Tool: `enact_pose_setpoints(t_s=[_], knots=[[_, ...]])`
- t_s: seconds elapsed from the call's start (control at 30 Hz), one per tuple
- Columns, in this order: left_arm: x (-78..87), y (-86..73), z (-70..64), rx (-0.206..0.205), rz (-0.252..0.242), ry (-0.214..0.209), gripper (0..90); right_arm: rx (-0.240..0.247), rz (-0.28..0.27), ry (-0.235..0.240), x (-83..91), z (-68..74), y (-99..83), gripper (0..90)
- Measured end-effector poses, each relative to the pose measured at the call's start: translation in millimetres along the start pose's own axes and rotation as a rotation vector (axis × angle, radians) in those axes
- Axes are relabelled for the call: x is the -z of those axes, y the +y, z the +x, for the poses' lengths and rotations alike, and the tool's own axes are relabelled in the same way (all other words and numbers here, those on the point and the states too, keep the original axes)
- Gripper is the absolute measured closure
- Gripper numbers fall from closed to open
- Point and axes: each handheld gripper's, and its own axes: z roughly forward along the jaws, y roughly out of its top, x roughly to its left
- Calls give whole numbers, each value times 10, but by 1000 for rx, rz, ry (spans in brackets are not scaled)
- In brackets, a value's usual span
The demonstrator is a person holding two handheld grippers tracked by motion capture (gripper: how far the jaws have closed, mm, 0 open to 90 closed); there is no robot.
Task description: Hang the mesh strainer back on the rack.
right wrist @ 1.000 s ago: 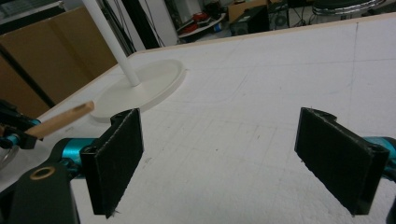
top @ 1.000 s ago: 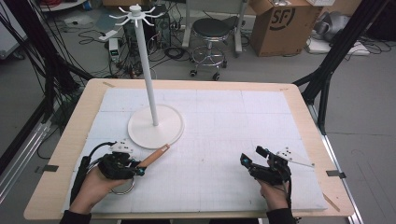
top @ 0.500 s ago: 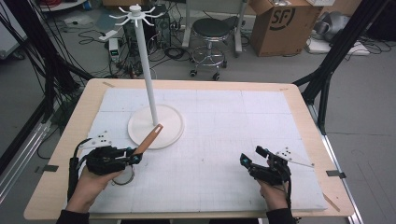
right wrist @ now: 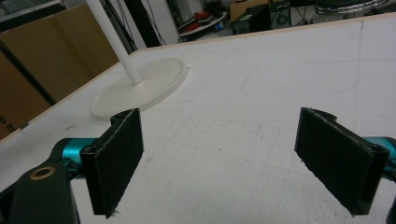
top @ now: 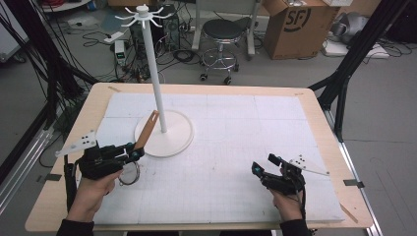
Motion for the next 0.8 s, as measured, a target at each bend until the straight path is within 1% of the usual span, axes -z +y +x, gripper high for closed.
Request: enact_pose_setpoints(t_s=[0.1,0.13,0.17,0.23,0.3,0.33,0.37,0.43,0.47,0.5,0.6,0.77,0.8], knots=[[0,38,11,23,-73,-36,712,5,1,1,-12,8,-3,144],[-3,43,16,22,-89,-43,712,5,3,2,-14,12,-4,144],[-7,48,19,20,-101,-39,712,5,2,2,-14,13,-4,144],[-15,51,28,32,-117,-45,712,3,3,2,-10,10,-4,144],[-21,56,26,30,-121,-41,712,1,5,-2,-4,8,-3,144],[-23,59,27,30,-123,-46,712,3,6,-5,-5,9,-4,144],[-28,63,21,29,-129,-41,712,10,5,-5,-8,7,-4,144],[-37,76,21,23,-136,-45,712,7,13,0,-13,13,-6,144],[-38,81,22,19,-141,-49,712,14,12,1,-17,13,-6,144],[-47,91,13,16,-153,-47,712,13,12,3,-19,16,-7,144],[-63,138,7,-9,-162,-26,712,13,14,1,-24,20,-9,144],[-65,251,12,-9,-218,-20,712,10,12,4,-20,18,-7,144],[-68,264,6,-5,-235,-24,712,10,12,4,-20,18,-7,144]])
